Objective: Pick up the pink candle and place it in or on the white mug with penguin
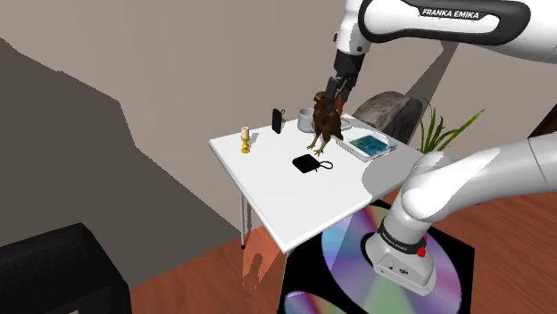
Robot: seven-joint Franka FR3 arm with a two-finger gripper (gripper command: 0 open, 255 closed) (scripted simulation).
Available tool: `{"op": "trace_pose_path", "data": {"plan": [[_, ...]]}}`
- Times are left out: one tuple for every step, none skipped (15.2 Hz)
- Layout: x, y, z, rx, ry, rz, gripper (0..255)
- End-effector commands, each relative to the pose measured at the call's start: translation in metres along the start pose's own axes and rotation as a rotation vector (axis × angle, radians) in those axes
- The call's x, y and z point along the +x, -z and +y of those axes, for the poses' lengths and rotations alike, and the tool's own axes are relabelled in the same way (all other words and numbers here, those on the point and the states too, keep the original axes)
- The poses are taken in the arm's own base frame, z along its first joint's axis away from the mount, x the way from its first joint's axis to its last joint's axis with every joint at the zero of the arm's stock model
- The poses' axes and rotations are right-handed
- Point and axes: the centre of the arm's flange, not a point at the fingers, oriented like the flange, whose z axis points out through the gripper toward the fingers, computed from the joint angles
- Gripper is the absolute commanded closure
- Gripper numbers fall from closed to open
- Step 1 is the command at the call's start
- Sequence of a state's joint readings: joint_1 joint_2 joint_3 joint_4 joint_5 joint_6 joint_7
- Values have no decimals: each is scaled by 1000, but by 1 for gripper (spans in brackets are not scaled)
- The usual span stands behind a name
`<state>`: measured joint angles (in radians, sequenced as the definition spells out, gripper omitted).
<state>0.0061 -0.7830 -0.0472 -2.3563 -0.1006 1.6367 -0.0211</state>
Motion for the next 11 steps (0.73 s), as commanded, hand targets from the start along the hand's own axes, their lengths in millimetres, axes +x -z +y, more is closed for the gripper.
{"op": "trace_pose_path", "data": {"plan": [[0, 0, 0, 0, 0, 0, 0], [9, -8, -3, 0, -2, 4, 0], [19, -16, -5, 0, -4, 8, 0], [28, -24, -8, 0, -5, 12, 0], [38, -32, -11, 0, -7, 16, 0], [47, -40, -13, 0, -9, 21, 0], [57, -48, -16, 0, -11, 25, 0], [67, -56, -18, 0, -12, 29, 0], [76, -64, -21, 0, -14, 33, 0], [86, -72, -23, 0, -16, 37, 0], [96, -80, -26, 0, -18, 41, 0]]}}
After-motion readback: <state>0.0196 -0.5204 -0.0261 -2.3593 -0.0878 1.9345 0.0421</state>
